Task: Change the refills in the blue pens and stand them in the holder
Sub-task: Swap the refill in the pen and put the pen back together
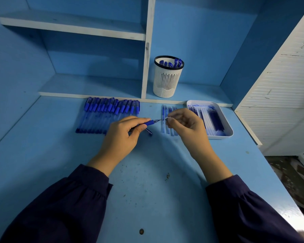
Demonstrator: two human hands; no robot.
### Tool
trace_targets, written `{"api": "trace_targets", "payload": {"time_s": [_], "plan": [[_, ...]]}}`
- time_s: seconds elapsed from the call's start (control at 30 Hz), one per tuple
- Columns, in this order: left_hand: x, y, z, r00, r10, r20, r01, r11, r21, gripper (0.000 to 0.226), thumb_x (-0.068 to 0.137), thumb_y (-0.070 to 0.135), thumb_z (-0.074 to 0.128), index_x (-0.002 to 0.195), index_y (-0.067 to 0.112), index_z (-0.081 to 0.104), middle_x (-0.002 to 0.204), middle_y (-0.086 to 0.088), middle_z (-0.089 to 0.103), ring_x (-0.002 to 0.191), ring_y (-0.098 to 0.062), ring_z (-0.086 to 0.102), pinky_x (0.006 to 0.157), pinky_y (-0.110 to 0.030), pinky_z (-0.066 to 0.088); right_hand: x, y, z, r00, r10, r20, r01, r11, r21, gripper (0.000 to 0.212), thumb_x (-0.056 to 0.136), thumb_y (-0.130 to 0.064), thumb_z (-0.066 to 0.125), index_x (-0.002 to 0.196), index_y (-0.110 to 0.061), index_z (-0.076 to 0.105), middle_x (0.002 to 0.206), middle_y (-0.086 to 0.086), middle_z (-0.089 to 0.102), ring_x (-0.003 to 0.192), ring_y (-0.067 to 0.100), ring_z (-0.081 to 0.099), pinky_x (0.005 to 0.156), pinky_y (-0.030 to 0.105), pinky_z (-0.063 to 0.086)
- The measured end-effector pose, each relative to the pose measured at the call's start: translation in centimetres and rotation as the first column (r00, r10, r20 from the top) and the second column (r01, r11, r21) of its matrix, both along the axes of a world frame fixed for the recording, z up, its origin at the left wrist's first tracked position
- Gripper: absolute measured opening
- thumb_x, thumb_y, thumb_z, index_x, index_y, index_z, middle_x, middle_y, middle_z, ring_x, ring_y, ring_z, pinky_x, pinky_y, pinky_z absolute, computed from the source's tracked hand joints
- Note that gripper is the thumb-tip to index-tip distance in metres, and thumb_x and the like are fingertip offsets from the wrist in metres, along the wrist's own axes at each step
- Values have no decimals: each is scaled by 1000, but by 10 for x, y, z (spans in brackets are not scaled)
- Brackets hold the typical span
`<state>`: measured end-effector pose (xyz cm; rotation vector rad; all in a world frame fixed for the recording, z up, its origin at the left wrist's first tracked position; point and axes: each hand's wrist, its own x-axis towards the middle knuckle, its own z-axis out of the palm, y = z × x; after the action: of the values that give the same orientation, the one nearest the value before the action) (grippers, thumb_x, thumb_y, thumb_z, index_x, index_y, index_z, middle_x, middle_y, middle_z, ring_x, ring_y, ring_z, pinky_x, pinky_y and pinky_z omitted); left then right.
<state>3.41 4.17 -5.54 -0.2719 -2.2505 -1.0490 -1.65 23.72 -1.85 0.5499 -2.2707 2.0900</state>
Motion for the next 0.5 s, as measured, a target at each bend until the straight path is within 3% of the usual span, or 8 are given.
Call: {"api": "trace_targets", "payload": {"time_s": [0.17,0.27,0.5], "plan": [[0,1,0,1000,-8,-12,8,1000,-12,24,90,6,68,113,12,73,96,8,69,84,3,61,71,-9,47,2,-1,1,999,37,-25,-37,999,3,6,89,2,63,94,-1,66,83,11,69,75,15,64,67,18,50],[-1,1,0,1000,-12,-13,11,999,-34,23,91,7,68,113,11,73,95,9,67,81,6,58,68,-7,43,3,-2,-2,995,95,-25,-94,995,41,8,88,3,64,94,-1,66,80,6,68,72,11,65,66,17,49],[0,1,0,1000,-22,-10,22,997,-79,24,91,7,67,114,11,73,94,12,66,80,11,56,66,-3,39,0,-2,-9,993,85,-80,-65,971,230,7,91,-15,66,90,-9,68,75,7,70,73,25,66,71,35,56]]}}
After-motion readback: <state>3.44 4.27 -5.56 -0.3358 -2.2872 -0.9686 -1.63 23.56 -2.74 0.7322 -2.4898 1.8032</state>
